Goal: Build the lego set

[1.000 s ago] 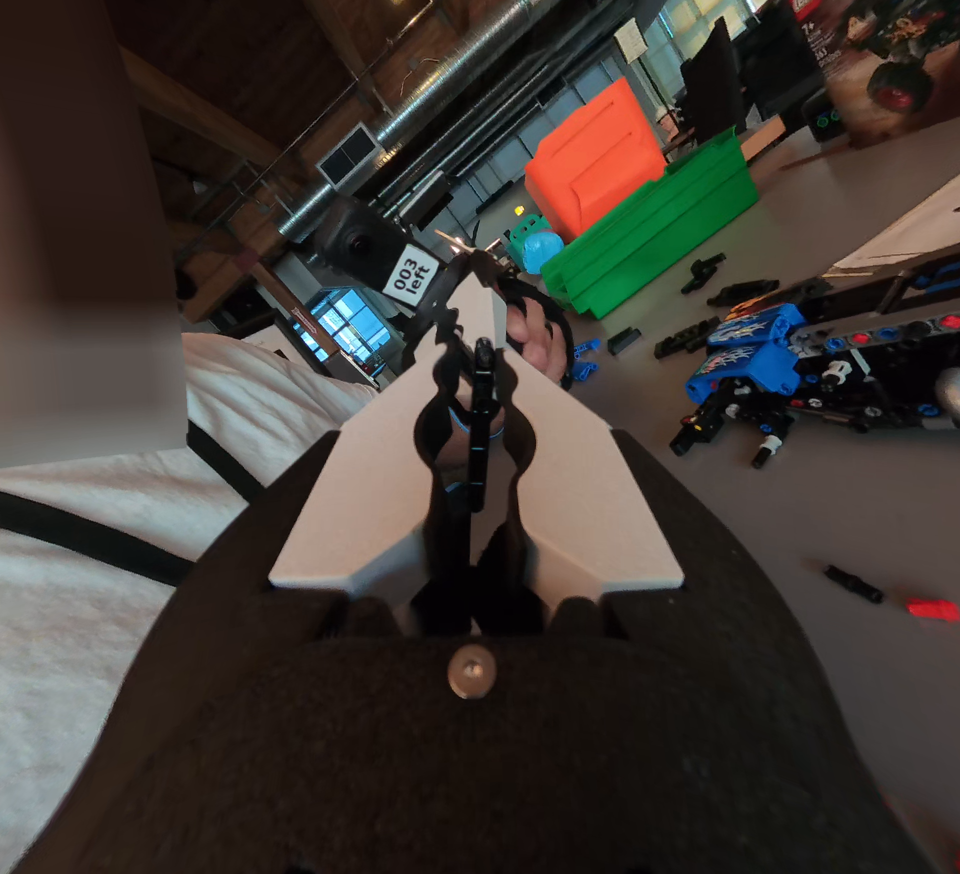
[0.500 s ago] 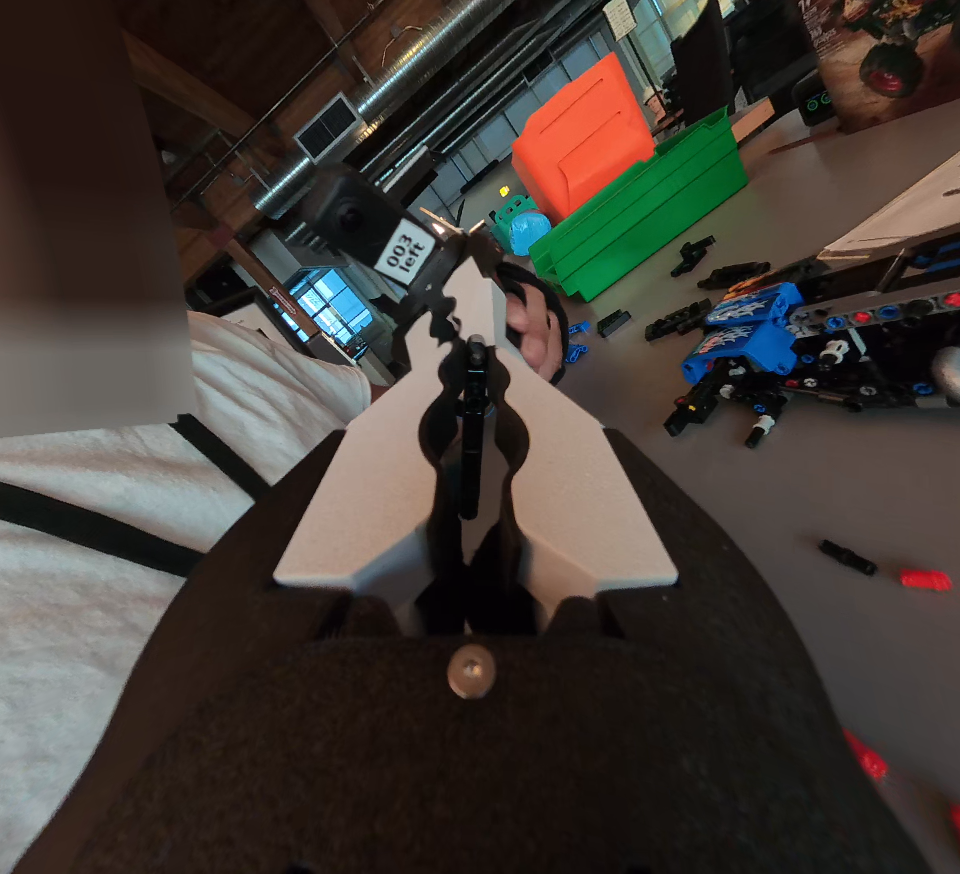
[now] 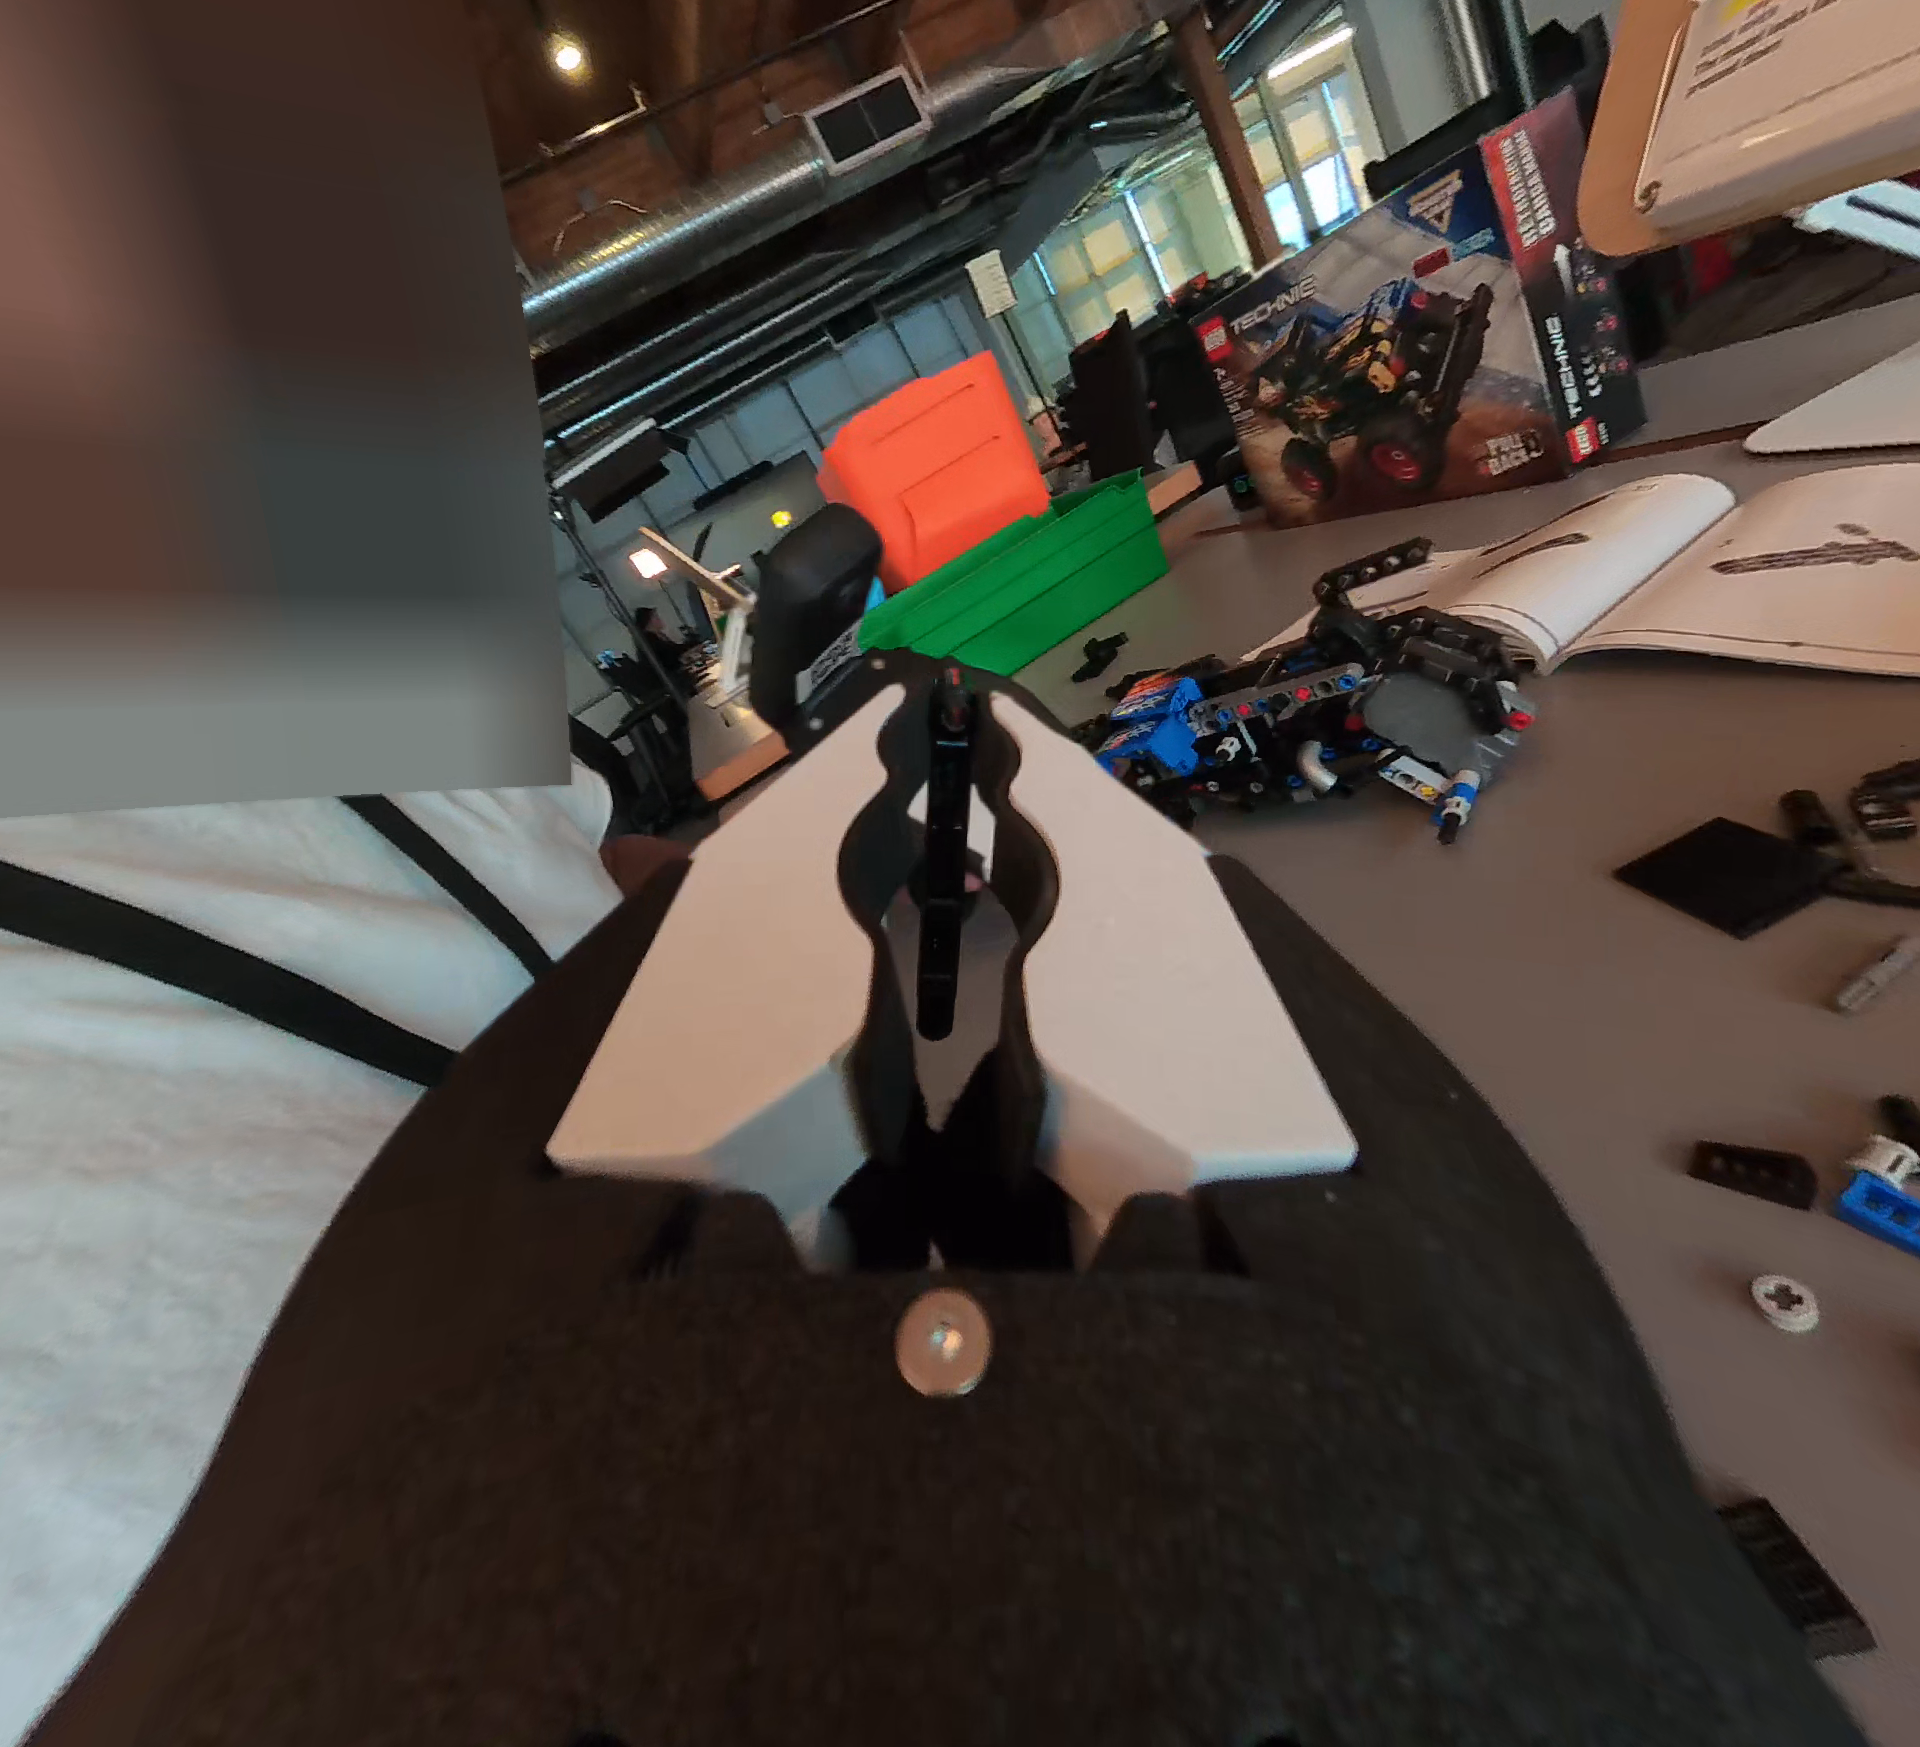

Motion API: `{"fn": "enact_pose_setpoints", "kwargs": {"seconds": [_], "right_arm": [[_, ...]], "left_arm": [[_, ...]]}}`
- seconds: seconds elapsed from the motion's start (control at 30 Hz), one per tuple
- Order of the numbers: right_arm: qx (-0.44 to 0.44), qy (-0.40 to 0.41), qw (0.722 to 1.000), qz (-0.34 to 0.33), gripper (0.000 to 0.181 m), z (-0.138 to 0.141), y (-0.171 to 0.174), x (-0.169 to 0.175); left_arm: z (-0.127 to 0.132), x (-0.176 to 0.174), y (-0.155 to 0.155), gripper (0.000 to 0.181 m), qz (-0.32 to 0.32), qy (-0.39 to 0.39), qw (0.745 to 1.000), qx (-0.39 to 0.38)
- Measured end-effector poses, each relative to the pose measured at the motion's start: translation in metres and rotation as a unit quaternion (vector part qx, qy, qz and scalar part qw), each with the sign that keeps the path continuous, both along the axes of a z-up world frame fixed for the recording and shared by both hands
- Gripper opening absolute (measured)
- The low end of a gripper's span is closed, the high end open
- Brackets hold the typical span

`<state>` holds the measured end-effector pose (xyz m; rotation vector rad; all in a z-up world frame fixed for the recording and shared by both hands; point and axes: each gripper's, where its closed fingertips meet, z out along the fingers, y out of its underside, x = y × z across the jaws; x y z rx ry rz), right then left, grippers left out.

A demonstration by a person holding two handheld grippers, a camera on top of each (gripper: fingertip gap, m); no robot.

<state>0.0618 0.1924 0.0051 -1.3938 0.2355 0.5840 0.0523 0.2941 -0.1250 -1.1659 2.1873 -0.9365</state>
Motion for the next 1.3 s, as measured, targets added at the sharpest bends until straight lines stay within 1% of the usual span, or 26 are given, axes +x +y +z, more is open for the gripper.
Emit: {"fn": "enact_pose_setpoints", "kwargs": {"seconds": [0.1, 0.27, 0.4, 0.47, 0.53, 0.57, 0.6, 0.63, 0.67, 0.73, 0.8, 0.83, 0.9, 0.93, 1.07, 1.13, 1.23, 1.3], "right_arm": [[0.014, 0.014, 1.0, 0.016, 0.007, -0.002, -0.004, 0.002], [0.034, 0.03, 0.998, 0.036, 0.006, -0.002, -0.008, 0.005], [0.041, 0.047, 0.997, 0.043, 0.006, -0.006, -0.008, 0.008], [0.046, 0.056, 0.996, 0.044, 0.006, -0.006, -0.009, 0.01], [0.048, 0.051, 0.996, 0.049, 0.007, -0.005, -0.007, 0.007], [0.047, 0.048, 0.996, 0.052, 0.006, -0.005, -0.006, 0.005], [0.044, 0.046, 0.996, 0.055, 0.007, -0.007, -0.004, 0.003], [0.041, 0.045, 0.996, 0.06, 0.007, -0.008, -0.001, 0.001], [0.037, 0.044, 0.996, 0.064, 0.007, -0.01, 0.001, -0.001], [0.032, 0.044, 0.996, 0.071, 0.006, -0.014, 0.006, -0.005], [0.033, 0.046, 0.996, 0.076, 0.006, -0.017, 0.009, -0.008], [0.032, 0.045, 0.995, 0.077, 0.007, -0.017, 0.01, -0.009], [0.033, 0.037, 0.996, 0.076, 0.006, -0.018, 0.01, -0.009], [0.031, 0.036, 0.996, 0.076, 0.006, -0.019, 0.01, -0.009], [0.034, 0.037, 0.996, 0.074, 0.006, -0.018, 0.008, -0.008], [0.036, 0.036, 0.996, 0.074, 0.006, -0.018, 0.007, -0.008], [0.036, 0.038, 0.996, 0.077, 0.006, -0.018, 0.007, -0.008], [0.033, 0.036, 0.996, 0.077, 0.006, -0.019, 0.007, -0.009]], "left_arm": [[-0.006, 0.005, -0.006, 0.012, -0.005, 0.031, 0.999, -0.021], [-0.018, 0.01, -0.005, 0.005, -0.01, 0.054, 0.999, -0.003], [-0.02, 0.007, -0.001, 0.003, -0.018, 0.062, 0.998, 0.017], [-0.012, -0.009, 0.009, 0.003, -0.035, 0.084, 0.995, 0.035], [0.009, -0.032, 0.034, 0.003, -0.063, 0.106, 0.989, 0.081], [0.019, -0.047, 0.054, 0.003, -0.076, 0.139, 0.981, 0.11], [0.03, -0.062, 0.078, 0.003, -0.077, 0.172, 0.972, 0.143], [0.041, -0.075, 0.106, 0.003, -0.073, 0.2, 0.96, 0.183], [0.048, -0.091, 0.131, 0.003, -0.081, 0.237, 0.942, 0.224], [0.049, -0.132, 0.174, 0.003, -0.125, 0.326, 0.893, 0.286], [0.042, -0.163, 0.212, 0.003, -0.132, 0.398, 0.846, 0.329], [0.037, -0.175, 0.224, 0.002, -0.137, 0.423, 0.83, 0.338], [0.025, -0.19, 0.235, 0.003, -0.151, 0.449, 0.811, 0.343], [0.02, -0.194, 0.241, 0.003, -0.147, 0.457, 0.804, 0.351], [0.006, -0.195, 0.251, 0.003, -0.125, 0.474, 0.784, 0.381], [0.002, -0.193, 0.25, 0.002, -0.126, 0.48, 0.776, 0.389], [-0.002, -0.185, 0.244, 0.003, -0.127, 0.479, 0.774, 0.393], [-0.003, -0.18, 0.245, 0.003, -0.129, 0.476, 0.768, 0.409]]}}
